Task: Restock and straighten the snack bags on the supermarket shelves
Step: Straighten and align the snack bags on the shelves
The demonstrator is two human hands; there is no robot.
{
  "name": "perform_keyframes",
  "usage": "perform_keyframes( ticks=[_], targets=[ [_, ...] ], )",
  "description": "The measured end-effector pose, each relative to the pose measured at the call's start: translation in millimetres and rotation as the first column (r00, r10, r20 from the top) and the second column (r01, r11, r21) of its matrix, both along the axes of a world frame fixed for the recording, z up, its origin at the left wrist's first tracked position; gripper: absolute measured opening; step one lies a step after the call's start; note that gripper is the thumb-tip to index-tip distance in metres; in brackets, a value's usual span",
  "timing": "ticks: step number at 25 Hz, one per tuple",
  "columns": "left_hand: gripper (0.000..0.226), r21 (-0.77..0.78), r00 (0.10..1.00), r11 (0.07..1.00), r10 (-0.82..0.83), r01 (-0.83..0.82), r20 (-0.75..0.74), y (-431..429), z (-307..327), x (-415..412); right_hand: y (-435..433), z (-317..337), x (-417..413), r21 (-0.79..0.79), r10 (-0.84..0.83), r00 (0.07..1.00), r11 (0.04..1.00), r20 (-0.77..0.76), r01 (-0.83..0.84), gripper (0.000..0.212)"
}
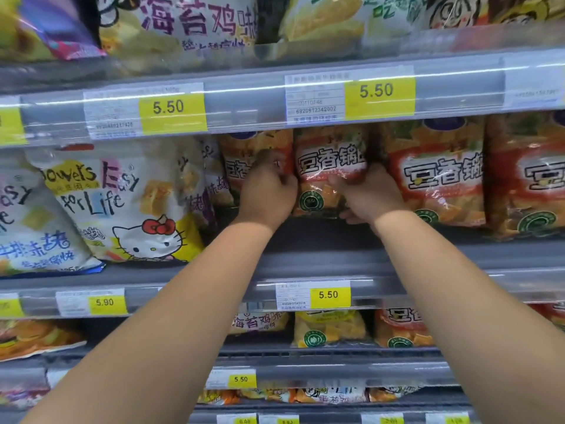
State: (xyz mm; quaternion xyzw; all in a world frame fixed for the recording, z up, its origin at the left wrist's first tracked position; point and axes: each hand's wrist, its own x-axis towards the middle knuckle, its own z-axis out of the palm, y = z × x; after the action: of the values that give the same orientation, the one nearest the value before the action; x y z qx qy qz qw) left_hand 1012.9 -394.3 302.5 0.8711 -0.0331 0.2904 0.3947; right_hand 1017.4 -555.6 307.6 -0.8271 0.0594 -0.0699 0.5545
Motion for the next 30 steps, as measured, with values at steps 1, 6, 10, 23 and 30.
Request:
perform_keyframes(
  ticks=[1,6,10,23,30],
  targets=[
    [0.026,0.020,1.000,1.000,0.001,-0.001,-0.010,0,1,3,-1,0,0,0.020,0.000,1.000,1.000,-0.003,0.000,0.066],
    [0.029,-0.060,0.996,0.998,-0.022,0.017,-0.085,0,12,10,-3,-1,-5,0.068,0.005,1.000,0.998,0.027,-0.007,0.056],
    [0.032,-0.109,0.982,0.992,-0.082,0.064,-0.169,0,16,9,-7,-4,-10,0.104,0.018,0.998,0.994,0.055,-0.024,0.043],
    [0.087,-0.287,0.886,0.925,-0.338,0.250,-0.317,-2,10,4,-17,9,-22,0.074,0.155,0.980,0.986,-0.125,-0.147,0.040],
    [0.052,-0.365,0.932,0.906,-0.301,0.213,-0.203,8,8,7,-16,19,-38,0.079,0.210,0.955,0.977,-0.211,-0.198,0.050]
  ],
)
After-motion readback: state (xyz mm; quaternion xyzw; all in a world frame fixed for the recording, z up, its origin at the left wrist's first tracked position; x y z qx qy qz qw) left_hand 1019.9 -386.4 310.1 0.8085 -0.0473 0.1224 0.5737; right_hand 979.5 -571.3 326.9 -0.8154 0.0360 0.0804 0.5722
